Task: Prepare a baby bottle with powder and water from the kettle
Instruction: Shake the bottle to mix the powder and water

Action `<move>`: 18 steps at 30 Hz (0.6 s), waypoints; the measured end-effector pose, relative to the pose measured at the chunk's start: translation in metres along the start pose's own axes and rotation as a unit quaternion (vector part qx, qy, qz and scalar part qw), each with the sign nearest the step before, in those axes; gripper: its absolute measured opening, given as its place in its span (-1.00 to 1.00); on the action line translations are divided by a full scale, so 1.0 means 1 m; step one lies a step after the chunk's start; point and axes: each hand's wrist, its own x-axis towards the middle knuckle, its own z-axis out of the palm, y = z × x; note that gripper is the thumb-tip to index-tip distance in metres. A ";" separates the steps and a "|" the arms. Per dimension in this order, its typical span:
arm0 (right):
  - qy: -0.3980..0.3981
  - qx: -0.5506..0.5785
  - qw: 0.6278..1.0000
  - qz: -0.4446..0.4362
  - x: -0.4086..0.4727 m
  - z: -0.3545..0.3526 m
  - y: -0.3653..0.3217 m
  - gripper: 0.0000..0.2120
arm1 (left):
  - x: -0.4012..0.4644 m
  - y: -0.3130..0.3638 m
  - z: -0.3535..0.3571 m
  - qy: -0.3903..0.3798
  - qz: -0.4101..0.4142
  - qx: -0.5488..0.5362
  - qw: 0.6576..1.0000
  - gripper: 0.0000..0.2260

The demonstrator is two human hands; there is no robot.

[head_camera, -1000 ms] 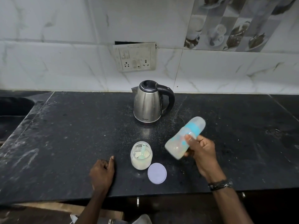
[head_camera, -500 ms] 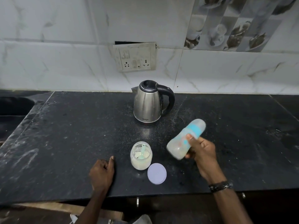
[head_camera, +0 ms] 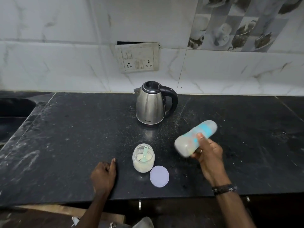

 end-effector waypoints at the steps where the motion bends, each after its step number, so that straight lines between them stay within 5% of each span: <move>1: -0.032 -0.029 0.999 -0.012 -0.003 0.001 0.002 -0.39 | 0.001 0.000 0.000 -0.003 -0.003 0.004 1.000 -0.53; 6: 0.057 0.056 0.997 -0.007 0.006 0.000 -0.006 -0.51 | 0.001 -0.002 0.002 -0.004 -0.017 0.001 1.000 -0.53; 11: -0.040 -0.049 0.998 -0.030 -0.003 0.008 -0.002 -0.54 | 0.002 0.002 0.001 -0.004 -0.021 0.007 1.000 -0.54; 14: 0.042 0.046 0.998 -0.003 0.004 0.007 -0.005 -0.56 | 0.001 0.001 0.002 -0.004 -0.014 0.007 1.000 -0.53; 18: -0.079 -0.049 0.996 -0.011 -0.006 0.014 0.001 -0.51 | 0.004 -0.001 0.002 -0.006 -0.025 0.007 1.000 -0.53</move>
